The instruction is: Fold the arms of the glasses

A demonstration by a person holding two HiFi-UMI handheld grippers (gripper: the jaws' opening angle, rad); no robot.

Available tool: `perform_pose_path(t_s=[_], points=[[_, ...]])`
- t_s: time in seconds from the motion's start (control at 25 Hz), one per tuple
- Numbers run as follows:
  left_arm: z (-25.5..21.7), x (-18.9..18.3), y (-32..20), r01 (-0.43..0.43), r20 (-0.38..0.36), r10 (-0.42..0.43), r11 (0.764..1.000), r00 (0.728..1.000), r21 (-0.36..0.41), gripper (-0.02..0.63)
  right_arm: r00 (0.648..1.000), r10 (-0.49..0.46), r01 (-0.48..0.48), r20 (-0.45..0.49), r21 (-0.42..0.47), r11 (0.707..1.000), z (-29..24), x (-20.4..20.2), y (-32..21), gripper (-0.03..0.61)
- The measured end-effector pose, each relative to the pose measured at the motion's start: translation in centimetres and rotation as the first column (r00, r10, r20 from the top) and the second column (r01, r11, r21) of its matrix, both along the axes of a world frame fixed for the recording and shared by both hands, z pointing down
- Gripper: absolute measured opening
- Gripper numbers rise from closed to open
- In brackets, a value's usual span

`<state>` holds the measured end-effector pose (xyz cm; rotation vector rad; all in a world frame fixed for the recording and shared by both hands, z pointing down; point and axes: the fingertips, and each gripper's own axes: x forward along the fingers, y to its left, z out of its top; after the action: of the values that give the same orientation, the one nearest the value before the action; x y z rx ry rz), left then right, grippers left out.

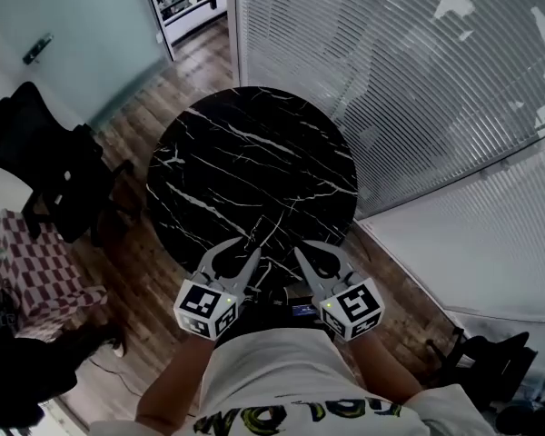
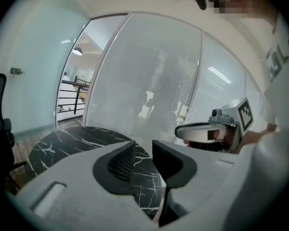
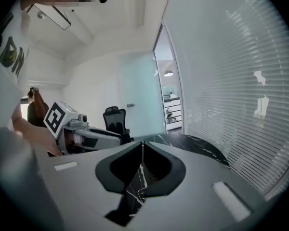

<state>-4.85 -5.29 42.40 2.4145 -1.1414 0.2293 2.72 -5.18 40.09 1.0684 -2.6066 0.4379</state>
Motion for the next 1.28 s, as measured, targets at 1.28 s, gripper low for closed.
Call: perform_pose_path(t_s=[1.28], points=[[-10.5,2.4,0.6,-0.015,-0.09,0.029,0.989,0.996,0.149,0.005,0.984,-0.047,0.026,0.174,0.119,0.993,-11.3,-1.8,-0.4,0.002]])
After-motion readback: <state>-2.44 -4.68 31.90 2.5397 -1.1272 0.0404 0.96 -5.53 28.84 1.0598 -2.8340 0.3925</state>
